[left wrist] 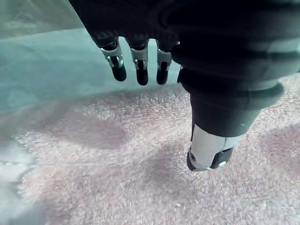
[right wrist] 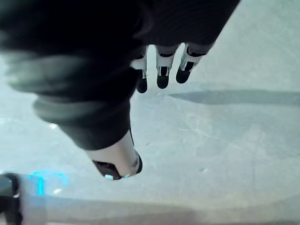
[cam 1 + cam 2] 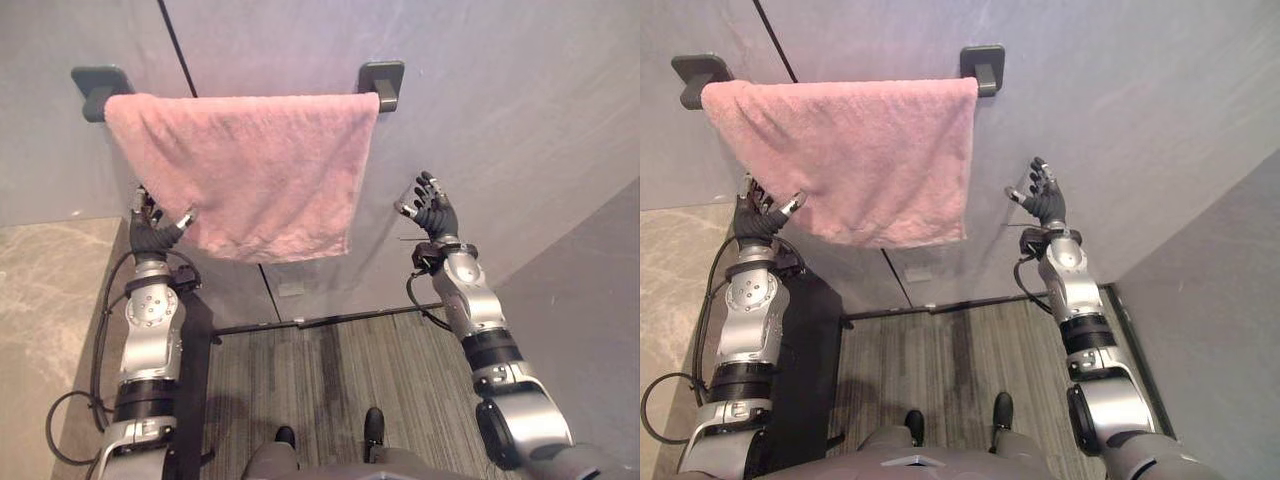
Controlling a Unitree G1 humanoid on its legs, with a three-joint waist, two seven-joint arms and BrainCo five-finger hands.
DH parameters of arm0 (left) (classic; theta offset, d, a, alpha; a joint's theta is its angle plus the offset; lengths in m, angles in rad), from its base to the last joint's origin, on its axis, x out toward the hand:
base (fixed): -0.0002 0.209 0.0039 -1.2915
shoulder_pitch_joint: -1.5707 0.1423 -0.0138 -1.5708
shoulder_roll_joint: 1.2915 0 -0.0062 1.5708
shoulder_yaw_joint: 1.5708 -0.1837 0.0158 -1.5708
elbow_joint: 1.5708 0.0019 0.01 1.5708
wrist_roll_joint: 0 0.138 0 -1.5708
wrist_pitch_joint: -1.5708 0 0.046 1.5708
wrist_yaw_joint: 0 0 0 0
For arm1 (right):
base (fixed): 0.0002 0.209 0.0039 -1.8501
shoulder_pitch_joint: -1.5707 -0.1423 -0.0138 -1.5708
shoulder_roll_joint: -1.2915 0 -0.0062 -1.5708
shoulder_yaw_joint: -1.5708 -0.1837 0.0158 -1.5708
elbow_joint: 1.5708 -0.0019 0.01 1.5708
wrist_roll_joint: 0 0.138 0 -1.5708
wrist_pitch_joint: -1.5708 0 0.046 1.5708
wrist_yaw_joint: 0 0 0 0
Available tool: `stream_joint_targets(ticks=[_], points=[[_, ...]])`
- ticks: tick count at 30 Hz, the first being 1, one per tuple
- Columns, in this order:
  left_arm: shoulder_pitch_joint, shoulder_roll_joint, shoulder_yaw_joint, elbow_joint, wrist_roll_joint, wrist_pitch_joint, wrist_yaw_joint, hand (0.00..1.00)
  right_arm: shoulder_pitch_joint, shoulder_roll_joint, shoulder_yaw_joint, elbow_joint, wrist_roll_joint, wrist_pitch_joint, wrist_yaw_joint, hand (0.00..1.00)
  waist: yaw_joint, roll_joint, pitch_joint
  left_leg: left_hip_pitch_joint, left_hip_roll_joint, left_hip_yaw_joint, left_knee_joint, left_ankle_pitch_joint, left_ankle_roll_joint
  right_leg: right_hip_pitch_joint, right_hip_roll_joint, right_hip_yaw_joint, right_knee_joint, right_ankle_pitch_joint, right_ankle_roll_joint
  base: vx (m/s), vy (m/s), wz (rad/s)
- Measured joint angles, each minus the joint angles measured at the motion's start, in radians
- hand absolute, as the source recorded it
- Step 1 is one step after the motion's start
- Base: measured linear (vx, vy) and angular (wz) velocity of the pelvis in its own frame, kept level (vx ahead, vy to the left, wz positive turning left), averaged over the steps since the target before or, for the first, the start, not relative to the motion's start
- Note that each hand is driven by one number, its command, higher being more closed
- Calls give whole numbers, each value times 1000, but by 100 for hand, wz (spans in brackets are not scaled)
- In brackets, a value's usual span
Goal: Organize washtable
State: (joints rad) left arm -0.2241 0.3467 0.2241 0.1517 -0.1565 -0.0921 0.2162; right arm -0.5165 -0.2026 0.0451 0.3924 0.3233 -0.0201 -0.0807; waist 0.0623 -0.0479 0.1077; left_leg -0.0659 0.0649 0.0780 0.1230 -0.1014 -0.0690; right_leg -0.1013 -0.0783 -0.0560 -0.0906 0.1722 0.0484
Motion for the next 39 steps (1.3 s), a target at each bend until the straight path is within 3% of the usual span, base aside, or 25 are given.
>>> stream_joint_targets(ticks=[7,13,23,29,33,39], points=[[119,-39,-27,-130,-73,-34,-26,0,127,-19,64,-157,-1,-1,76,0,1,18,-13,0,2,2,0,-2,0,-1,1,1,0,-1,0,0,0,0],[338,-156,-16,-352,-76,-44,-66,0,338,-16,62,-340,-1,-16,131,0,1,30,-58,14,1,3,-33,-1,0,-2,1,-9,0,-15,4,35,-6,1],[539,-219,-79,-598,-189,-80,-200,0,462,-14,163,-498,21,-46,267,0,1,19,-86,44,-5,1,-75,3,1,15,-5,-14,0,-37,17,12,2,1],[549,-219,-165,-630,-340,-89,-259,0,455,-11,283,-509,91,-46,304,0,3,7,-104,54,-7,-5,-88,14,2,18,-6,-17,0,-37,15,46,0,4],[525,-217,-197,-620,-341,-89,-260,0,380,5,330,-467,126,-45,306,0,0,6,-105,60,-7,-3,-90,14,2,22,-6,-17,0,-37,16,19,0,-1],[395,-183,-206,-420,-338,-83,-215,0,222,88,379,-272,152,-42,253,0,6,7,-105,80,-6,-1,-120,18,5,40,-5,-16,0,-38,15,-6,1,0]])
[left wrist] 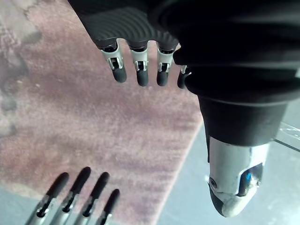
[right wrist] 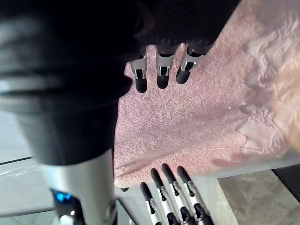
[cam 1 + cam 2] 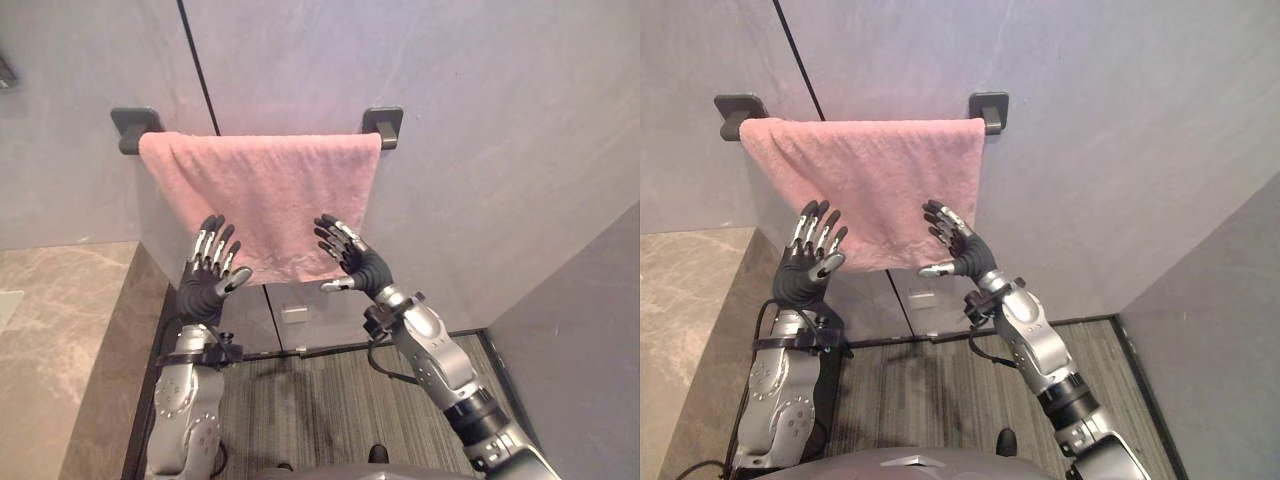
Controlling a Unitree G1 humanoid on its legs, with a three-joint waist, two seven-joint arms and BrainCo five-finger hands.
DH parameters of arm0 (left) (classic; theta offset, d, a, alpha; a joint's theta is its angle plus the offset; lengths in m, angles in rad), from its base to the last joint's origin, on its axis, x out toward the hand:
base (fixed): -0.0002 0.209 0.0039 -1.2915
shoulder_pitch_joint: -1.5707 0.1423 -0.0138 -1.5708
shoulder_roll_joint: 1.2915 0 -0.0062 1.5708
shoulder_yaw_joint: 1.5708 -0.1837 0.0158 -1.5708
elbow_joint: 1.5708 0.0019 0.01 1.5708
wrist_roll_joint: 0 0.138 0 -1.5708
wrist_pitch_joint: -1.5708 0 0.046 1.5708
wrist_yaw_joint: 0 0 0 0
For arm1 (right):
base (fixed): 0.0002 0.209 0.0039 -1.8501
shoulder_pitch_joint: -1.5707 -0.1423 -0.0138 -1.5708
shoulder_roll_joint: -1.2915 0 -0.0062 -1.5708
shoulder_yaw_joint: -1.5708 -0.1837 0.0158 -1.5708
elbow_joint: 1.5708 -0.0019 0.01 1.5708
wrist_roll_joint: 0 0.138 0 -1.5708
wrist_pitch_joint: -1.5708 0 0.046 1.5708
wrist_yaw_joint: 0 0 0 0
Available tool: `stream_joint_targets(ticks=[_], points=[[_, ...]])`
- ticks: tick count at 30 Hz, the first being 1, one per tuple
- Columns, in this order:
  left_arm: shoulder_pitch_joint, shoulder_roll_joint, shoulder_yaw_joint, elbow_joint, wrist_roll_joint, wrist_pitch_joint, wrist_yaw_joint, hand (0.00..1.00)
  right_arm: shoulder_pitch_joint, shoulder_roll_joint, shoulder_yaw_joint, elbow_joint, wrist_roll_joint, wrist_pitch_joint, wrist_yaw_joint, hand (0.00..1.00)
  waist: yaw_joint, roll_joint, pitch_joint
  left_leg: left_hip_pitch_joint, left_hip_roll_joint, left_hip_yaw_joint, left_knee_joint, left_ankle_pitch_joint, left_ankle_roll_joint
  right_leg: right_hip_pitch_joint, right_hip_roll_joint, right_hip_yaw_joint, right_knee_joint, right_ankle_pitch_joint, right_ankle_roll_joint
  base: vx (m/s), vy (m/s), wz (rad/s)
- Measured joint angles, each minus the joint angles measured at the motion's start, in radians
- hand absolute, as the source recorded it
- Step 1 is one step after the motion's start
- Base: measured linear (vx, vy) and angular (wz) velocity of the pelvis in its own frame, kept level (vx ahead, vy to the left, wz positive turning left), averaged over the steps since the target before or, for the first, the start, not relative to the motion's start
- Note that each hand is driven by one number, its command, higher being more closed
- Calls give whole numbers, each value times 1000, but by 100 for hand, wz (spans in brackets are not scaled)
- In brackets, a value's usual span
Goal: Organize washtable
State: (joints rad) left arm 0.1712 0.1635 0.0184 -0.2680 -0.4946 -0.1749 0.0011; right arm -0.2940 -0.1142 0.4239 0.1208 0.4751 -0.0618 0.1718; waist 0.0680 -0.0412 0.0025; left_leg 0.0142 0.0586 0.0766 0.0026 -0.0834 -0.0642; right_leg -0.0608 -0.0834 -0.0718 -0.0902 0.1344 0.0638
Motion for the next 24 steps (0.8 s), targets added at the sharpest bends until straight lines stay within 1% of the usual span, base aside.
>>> stream_joint_targets(ticks=[1,3,4,7,9,11,14,16,17,20,23,24], points=[[-24,9,0,33,0,5,14,0,-18,17,15,32,17,1,-13,0,0,0,0,4,1,1,-6,5,-2,-1,1,2,0,0,0,0,0,0],[-61,18,-5,85,0,6,26,0,-48,26,34,74,18,4,-25,0,2,0,0,3,1,-1,0,9,-2,-6,1,2,0,0,-1,0,0,0],[-101,34,-14,143,0,14,39,0,-86,31,54,121,18,10,-40,0,2,-1,1,-3,1,-2,11,11,-3,-9,1,2,0,2,-3,-1,-11,3],[-172,51,-24,226,0,25,60,0,-136,52,54,165,18,26,-75,0,1,-1,3,-7,3,-2,20,9,-3,-9,3,2,0,4,-5,0,0,0],[-228,54,-27,268,0,30,77,0,-175,65,56,196,23,28,-100,0,1,0,11,-9,4,-1,25,8,-3,-9,3,4,0,5,-7,-16,0,-2],[-294,79,-37,305,-3,40,97,0,-227,93,58,247,56,29,-127,0,2,-2,31,-18,10,3,46,-3,-5,-10,7,9,0,9,-12,-48,-5,-6],[-364,123,-57,349,-15,46,111,0,-270,107,80,275,57,30,-142,0,1,-4,42,-44,18,3,72,-10,-10,-26,10,9,0,14,-19,-39,-18,-2],[-415,127,-56,384,-43,47,126,0,-300,106,80,283,69,31,-163,0,4,-1,63,-45,19,2,76,-10,-11,-26,13,9,0,17,-22,-17,-9,-1],[-444,130,-56,401,-47,47,140,0,-318,106,77,283,96,31,-175,0,3,1,76,-47,20,2,78,-9,-11,-26,15,9,0,18,-24,0,0,0],[-469,132,-53,426,-47,46,162,0,-329,105,61,283,97,31,-195,0,1,1,80,-54,23,4,81,-10,-13,-32,17,10,0,19,-25,0,0,0],[-490,155,-42,438,-47,47,179,0,-338,93,-20,284,97,31,-220,0,4,-2,89,-68,26,10,87,-11,-14,-45,25,16,0,24,-28,-10,-17,-6],[-490,161,-24,444,-47,48,181,0,-338,83,-51,284,96,31,-230,0,4,-2,89,-68,27,14,87,-11,-15,-47,26,18,0,24,-28,1,-6,-6]])
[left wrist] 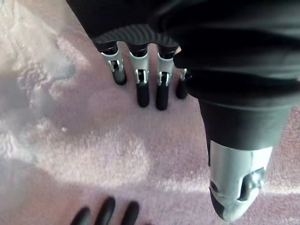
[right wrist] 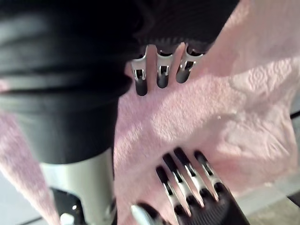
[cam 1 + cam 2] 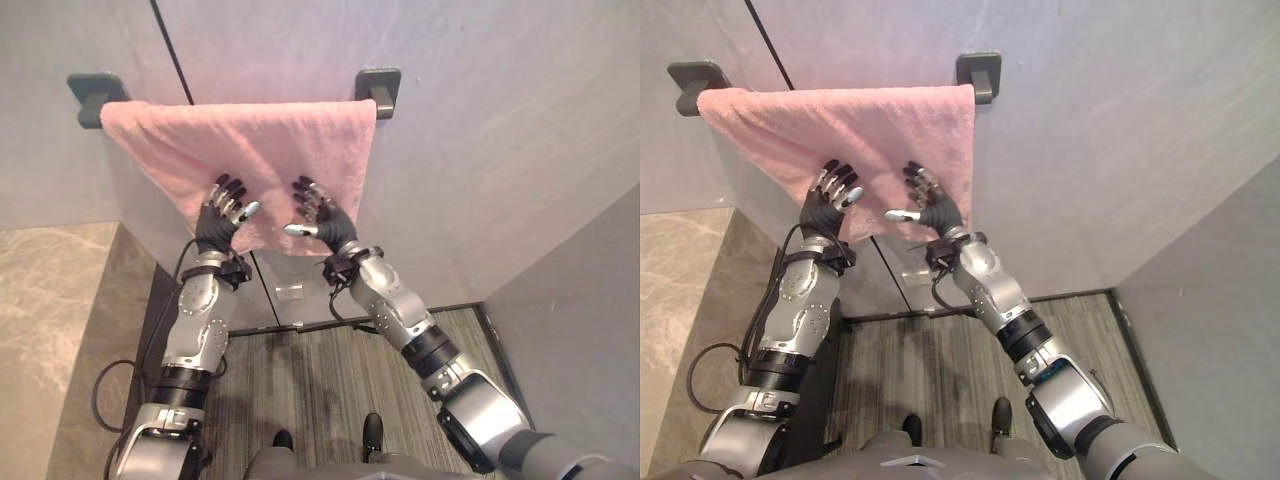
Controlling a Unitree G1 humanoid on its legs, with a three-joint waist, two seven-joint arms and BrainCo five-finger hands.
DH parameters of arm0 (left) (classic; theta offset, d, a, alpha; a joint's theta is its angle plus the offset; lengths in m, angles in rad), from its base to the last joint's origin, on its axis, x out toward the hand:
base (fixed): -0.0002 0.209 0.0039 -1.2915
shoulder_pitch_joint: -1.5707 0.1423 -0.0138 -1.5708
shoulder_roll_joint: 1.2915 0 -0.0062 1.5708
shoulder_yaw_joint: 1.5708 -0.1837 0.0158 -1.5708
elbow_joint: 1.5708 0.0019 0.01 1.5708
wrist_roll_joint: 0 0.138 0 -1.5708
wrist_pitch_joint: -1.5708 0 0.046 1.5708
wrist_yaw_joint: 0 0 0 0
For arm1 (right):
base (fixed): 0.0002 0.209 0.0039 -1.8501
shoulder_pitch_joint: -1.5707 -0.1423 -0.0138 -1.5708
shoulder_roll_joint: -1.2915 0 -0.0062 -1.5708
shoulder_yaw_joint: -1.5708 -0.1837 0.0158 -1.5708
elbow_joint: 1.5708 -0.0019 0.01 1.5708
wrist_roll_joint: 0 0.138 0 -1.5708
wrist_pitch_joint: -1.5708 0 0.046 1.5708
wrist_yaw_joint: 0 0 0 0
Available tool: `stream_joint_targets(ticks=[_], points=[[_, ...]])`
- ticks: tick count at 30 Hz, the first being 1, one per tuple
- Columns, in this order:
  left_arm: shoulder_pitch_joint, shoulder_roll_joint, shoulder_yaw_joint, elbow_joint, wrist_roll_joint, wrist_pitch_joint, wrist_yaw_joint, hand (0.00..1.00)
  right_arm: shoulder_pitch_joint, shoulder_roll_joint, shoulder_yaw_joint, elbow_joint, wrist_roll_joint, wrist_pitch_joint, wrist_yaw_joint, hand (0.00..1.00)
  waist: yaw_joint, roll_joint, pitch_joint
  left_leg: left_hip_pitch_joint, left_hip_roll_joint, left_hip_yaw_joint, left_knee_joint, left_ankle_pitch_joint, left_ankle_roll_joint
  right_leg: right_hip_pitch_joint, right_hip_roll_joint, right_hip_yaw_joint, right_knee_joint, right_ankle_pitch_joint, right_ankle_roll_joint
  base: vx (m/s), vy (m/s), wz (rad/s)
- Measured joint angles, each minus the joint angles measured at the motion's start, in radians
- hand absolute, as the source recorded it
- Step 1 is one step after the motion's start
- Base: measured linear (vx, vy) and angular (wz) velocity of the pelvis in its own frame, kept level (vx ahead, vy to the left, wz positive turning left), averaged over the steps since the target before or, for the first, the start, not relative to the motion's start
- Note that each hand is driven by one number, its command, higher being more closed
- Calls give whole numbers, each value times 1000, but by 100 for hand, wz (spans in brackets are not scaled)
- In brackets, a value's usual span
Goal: Organize washtable
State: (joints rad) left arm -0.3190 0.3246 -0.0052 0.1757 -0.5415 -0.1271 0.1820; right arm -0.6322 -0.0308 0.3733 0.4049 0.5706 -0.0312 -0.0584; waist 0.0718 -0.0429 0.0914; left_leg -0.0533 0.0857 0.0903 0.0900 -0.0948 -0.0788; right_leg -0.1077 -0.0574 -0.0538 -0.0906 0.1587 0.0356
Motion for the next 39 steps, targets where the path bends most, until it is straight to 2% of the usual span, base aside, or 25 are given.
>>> stream_joint_targets(ticks=[6,14,22,26,33,35,36,39], points=[[30,-11,110,4,-5,5,6,0,24,-70,-214,-12,-2,0,-44,0,-2,4,16,-1,3,5,-1,-1,0,-4,0,7,0,1,0,-2,-2,-3],[236,-59,310,3,-29,5,24,0,234,-134,-474,-96,-7,-1,-96,0,4,11,21,-2,8,12,-9,-3,-3,-12,4,13,-1,1,0,8,-2,-3],[351,-126,379,3,-15,11,20,0,383,-141,-542,-138,-84,-1,-95,0,20,11,21,-1,8,7,-8,-3,-3,-8,2,11,-1,1,0,0,0,0],[414,-178,389,37,23,22,-5,0,463,-104,-598,-130,-92,-1,-94,0,19,12,21,0,7,5,-9,-3,-3,-8,1,9,-1,0,1,0,0,0],[454,-223,389,340,121,56,-47,0,637,-55,-651,21,-152,0,-71,0,13,17,11,31,2,-3,-34,-1,-5,15,-1,-8,-1,-12,13,13,0,3],[482,-252,391,449,156,68,-59,0,689,-34,-678,91,-211,3,-62,0,-10,18,8,39,-2,-12,-39,-1,-5,24,-2,-13,-1,-18,16,31,4,9],[486,-257,392,484,171,72,-62,0,703,-27,-692,115,-213,2,-61,0,-11,19,6,42,-2,-11,-41,-1,-5,26,-2,-13,-1,-19,17,38,9,5],[490,-292,434,689,209,92,-67,0,758,-13,-764,302,-250,15,-63,0,-15,22,-17,67,-4,-7,-56,-1,-4,43,-3,-12,-1,-25,21,56,11,-3]])
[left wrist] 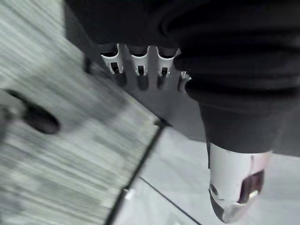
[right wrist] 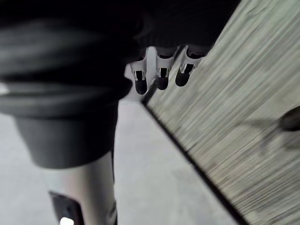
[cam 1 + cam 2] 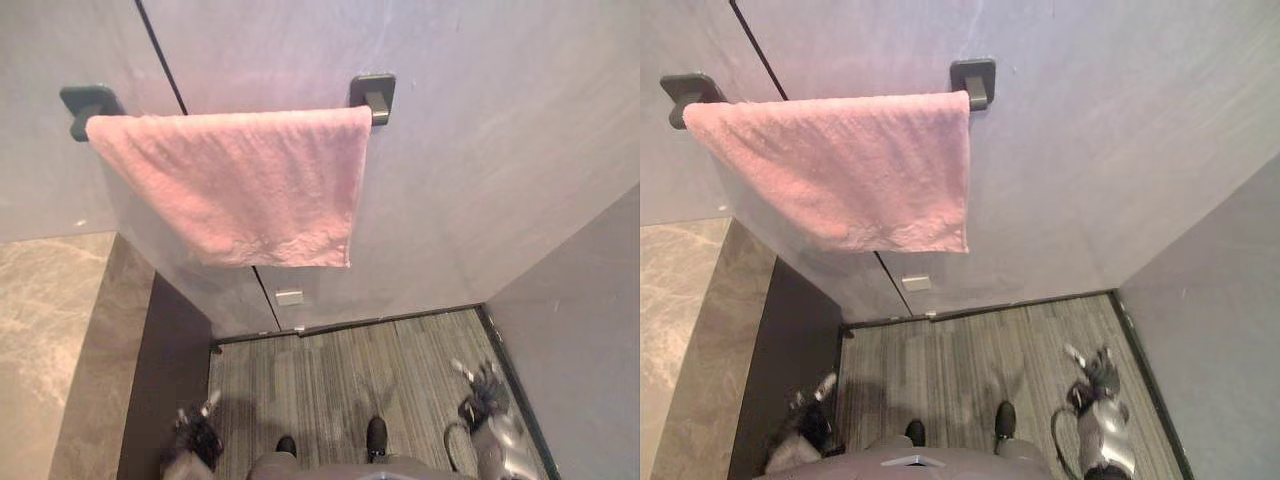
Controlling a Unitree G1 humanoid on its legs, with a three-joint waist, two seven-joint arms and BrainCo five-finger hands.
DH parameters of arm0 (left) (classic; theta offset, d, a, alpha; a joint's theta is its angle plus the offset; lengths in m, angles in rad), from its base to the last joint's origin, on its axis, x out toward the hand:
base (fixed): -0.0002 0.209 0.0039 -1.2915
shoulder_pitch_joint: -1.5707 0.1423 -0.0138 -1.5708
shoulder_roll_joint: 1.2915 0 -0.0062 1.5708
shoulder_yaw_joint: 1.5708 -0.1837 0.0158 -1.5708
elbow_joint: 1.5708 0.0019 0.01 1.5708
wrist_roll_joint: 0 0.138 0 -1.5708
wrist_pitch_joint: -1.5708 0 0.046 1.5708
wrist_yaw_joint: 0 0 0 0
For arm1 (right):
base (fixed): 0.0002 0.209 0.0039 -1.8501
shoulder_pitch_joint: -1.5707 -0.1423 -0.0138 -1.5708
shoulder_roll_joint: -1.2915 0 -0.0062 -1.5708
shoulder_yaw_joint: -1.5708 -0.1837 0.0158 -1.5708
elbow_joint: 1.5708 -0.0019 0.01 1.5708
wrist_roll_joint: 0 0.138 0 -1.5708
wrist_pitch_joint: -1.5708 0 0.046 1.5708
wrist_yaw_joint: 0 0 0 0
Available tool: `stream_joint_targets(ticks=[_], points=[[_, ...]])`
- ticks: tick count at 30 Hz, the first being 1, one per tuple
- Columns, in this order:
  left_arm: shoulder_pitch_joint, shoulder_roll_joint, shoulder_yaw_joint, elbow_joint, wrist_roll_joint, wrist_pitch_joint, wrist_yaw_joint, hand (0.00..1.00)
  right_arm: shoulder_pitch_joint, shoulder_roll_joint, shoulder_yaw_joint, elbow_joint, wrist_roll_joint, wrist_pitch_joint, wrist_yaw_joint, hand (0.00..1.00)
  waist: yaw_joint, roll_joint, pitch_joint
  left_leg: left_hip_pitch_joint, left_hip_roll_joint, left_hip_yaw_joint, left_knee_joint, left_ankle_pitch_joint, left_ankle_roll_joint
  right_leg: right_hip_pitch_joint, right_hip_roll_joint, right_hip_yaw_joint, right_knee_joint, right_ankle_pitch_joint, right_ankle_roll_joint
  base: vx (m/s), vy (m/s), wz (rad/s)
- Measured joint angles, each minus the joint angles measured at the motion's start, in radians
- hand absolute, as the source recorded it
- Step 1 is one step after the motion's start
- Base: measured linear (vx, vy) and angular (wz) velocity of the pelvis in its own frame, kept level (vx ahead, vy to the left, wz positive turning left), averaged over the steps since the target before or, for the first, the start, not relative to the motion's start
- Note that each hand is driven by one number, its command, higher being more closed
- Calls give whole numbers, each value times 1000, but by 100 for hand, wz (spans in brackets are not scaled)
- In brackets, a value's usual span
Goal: Organize washtable
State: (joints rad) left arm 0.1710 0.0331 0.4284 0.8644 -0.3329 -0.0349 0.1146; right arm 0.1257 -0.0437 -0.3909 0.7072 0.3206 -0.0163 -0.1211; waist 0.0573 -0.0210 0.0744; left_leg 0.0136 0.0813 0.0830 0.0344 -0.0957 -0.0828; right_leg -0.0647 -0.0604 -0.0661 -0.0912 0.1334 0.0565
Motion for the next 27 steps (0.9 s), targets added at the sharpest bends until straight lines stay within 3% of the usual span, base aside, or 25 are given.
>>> stream_joint_targets(ticks=[2,7,12,15,18,19,21,22,23,25,26,27], points=[[16,-24,46,120,14,24,-10,0,19,11,-57,153,-33,21,0,0,-8,4,-10,29,-1,13,-9,-2,2,19,0,8,0,-4,2,30,18,-13],[28,-34,96,208,56,44,-18,0,28,18,-159,354,-41,52,8,0,-21,12,-27,48,-6,33,-13,-5,7,33,-4,25,0,-7,6,-29,22,-12],[25,-35,101,215,183,57,-15,0,30,23,-181,363,-42,69,11,0,-29,10,-46,70,-5,47,-27,-10,0,45,-6,40,0,-16,-3,-50,12,-10],[24,-36,80,195,191,51,-16,0,11,23,-139,360,-84,70,14,0,-35,9,-33,50,-2,17,4,-11,-2,34,-6,11,48,-41,-6,-51,-20,33],[22,-41,73,156,178,40,-13,0,-40,17,-61,338,-120,70,14,0,-32,17,10,-27,7,-47,92,-30,-8,-9,-13,-54,143,-92,-15,-114,-35,67],[14,-44,74,146,159,34,-10,0,-71,19,-14,301,-131,71,14,0,-22,3,32,-76,10,-73,132,-33,-12,-47,-15,-78,194,-112,-21,-176,-67,70],[-2,-44,73,143,151,34,5,0,-127,23,33,241,-145,70,12,0,-11,19,51,-164,11,-149,160,-12,-21,-125,-10,-122,272,-141,-49,-102,-109,94],[-21,-39,89,144,149,34,14,0,-153,44,44,207,-144,69,13,0,-21,-12,53,-162,6,-134,96,11,-6,-150,-32,-143,272,-148,-73,347,-236,121],[-38,-51,115,132,148,33,19,0,-197,48,44,166,-144,61,10,0,-13,0,87,-244,66,-5,389,-42,22,-178,-53,-200,338,-159,-87,526,-218,111],[-15,-88,125,137,146,39,23,0,-205,29,39,107,-142,44,12,0,-6,55,89,-259,138,69,702,-135,12,-187,-49,-252,402,-194,-101,654,-98,63],[-3,-102,122,143,160,39,20,0,-203,21,34,107,-140,38,12,0,-10,88,80,-207,149,87,792,-148,9,-176,-53,-280,403,-198,-103,465,43,64],[-3,-101,114,155,165,40,19,0,-199,18,26,112,-139,38,12,0,-15,97,75,-167,150,88,797,-145,4,-167,-56,-292,399,-197,-101,187,90,85]])
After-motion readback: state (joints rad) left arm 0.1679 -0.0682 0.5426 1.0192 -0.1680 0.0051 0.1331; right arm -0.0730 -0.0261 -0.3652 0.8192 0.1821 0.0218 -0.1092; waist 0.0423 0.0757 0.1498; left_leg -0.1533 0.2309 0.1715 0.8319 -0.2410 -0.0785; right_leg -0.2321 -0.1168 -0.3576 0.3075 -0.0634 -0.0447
